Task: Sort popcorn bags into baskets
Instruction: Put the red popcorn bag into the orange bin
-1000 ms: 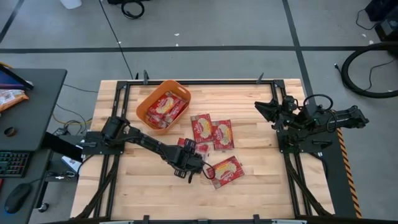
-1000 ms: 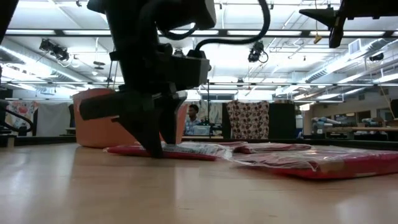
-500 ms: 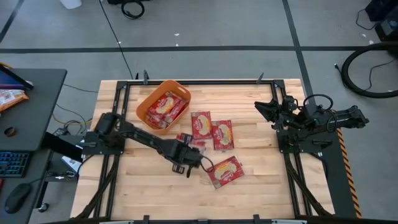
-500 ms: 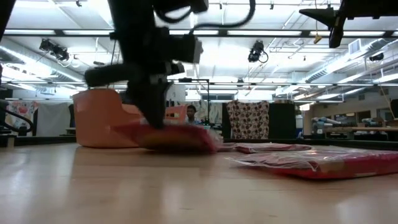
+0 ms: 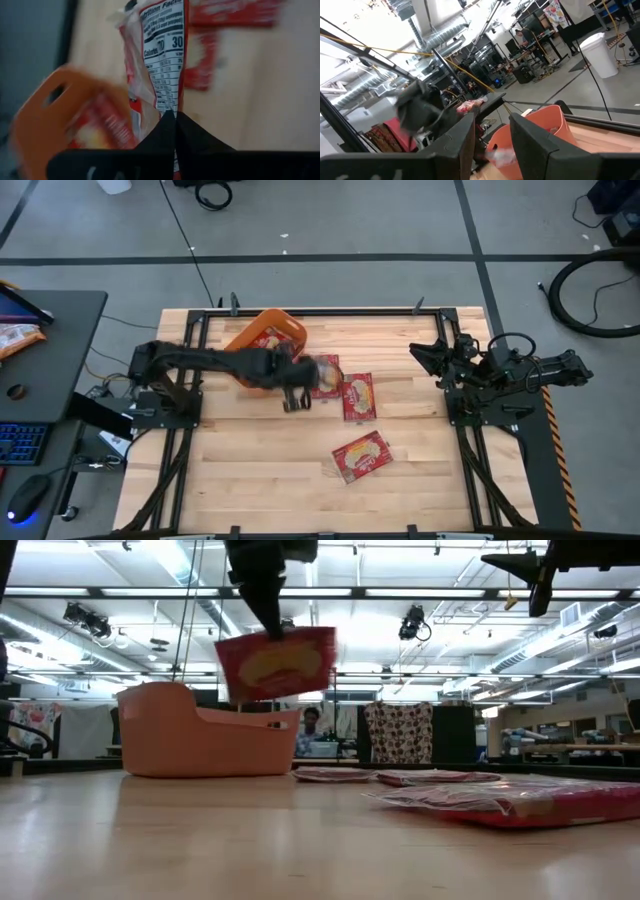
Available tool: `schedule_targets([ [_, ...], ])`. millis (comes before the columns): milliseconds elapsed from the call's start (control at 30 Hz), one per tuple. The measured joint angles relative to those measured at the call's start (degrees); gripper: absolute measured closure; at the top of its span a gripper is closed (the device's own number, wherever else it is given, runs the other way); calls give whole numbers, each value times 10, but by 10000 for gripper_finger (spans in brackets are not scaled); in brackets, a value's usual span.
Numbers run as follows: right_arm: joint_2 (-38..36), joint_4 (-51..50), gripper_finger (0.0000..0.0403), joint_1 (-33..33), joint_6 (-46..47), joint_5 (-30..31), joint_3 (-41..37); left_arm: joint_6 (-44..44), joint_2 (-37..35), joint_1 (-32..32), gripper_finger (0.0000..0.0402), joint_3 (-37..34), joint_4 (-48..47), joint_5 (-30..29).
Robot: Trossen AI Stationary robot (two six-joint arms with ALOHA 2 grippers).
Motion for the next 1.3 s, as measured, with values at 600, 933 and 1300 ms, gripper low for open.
schedule_targets([
  [600, 0, 7, 273, 0, 2, 0, 0, -83, 1, 216, 284, -60, -54, 34],
  [933, 0, 7, 273, 0, 0, 0, 0, 109, 18, 122, 240, -47, 112, 196],
  [1300, 0, 7, 273, 0, 5, 0, 0, 217, 134, 43, 236, -47, 190, 72],
])
